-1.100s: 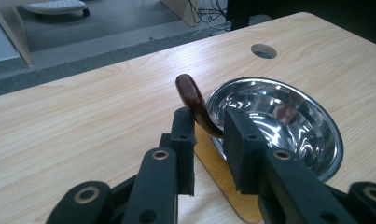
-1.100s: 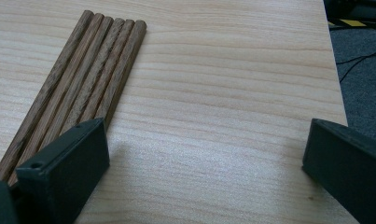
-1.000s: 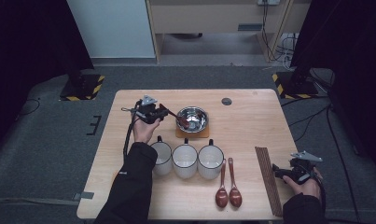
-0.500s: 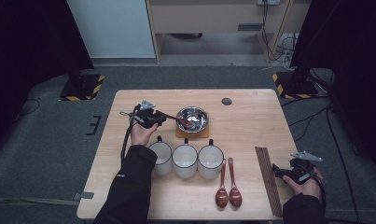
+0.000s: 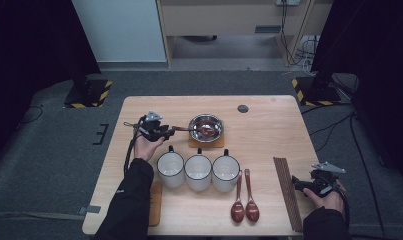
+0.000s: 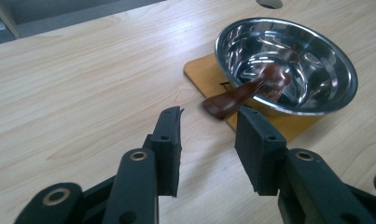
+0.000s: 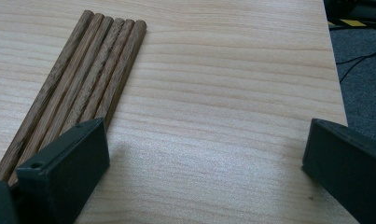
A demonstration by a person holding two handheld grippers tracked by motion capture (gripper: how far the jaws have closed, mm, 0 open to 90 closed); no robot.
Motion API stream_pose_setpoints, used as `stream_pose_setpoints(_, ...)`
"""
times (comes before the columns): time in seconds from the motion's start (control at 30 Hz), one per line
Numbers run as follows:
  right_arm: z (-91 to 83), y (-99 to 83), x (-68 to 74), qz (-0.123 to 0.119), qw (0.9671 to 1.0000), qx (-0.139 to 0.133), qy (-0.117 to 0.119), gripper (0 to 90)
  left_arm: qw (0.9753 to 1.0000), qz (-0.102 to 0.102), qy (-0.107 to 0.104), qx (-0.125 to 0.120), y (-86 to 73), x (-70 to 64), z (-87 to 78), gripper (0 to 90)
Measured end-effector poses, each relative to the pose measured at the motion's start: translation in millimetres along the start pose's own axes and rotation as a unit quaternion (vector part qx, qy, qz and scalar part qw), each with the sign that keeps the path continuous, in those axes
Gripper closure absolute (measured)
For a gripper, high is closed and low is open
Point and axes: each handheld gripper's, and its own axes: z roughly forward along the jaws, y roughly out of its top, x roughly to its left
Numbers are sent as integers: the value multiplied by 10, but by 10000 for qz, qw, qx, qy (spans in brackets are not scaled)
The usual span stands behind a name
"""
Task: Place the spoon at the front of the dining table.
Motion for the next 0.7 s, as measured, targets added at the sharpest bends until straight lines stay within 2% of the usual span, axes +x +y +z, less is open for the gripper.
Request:
stream_pose_setpoints(0.1, -1, 0, 0, 8, 10000, -3, 1, 9, 9999, -41, 133, -26, -59, 56, -148, 595)
stream_pose_setpoints(0.13, -1, 0, 0, 8, 10000, -3, 1, 9, 9999, -41, 133, -26, -59, 56, -148, 594)
stream_pose_setpoints(0.17, -2, 0, -3, 4, 10000, -17, -15, 13, 9997, -38, 228, -27, -93, 79, -235, 591)
stream_pose_setpoints(0.27, -4, -1, 2, 50, 10000, -18, -24, 18, 9995, -61, 311, -23, -126, 96, -315, 569)
stream_pose_setpoints(0.3, -5, -1, 2, 55, 10000, -20, -28, 21, 9992, -77, 396, -35, -157, 111, -384, 569)
stream_pose_setpoints(0.37, -9, -3, 4, 50, 10000, -44, -34, 38, 9989, -113, 451, -39, -228, 130, -504, 548)
stream_pose_setpoints(0.4, -11, -4, 2, 38, 10000, -52, -34, 46, 9989, -113, 451, -39, -228, 130, -504, 543)
stream_pose_setpoints(0.43, -14, -4, -1, 31, 10000, -67, -35, 58, 9986, -167, 502, -54, -295, 139, -584, 539)
stream_pose_setpoints(0.47, -16, -6, -1, 40, 9999, -85, -35, 69, 9986, -167, 502, -54, -295, 139, -584, 537)
stream_pose_setpoints(0.5, -19, -6, -3, 32, 9999, -100, -39, 83, 9983, -177, 552, -62, -377, 146, -646, 534)
stream_pose_setpoints(0.6, -27, -1, 0, 34, 9999, -144, -55, 137, 9978, -237, 624, -48, -462, 158, -688, 506)
stream_pose_setpoints(0.63, -34, 3, -1, -3, 9999, -133, -34, 157, 9973, -232, 703, 19, -527, 180, -719, 494)
stream_pose_setpoints(0.7, -48, 13, 6, -88, 9999, -123, -49, 196, 9970, -278, 725, 19, -594, 199, -747, 468)
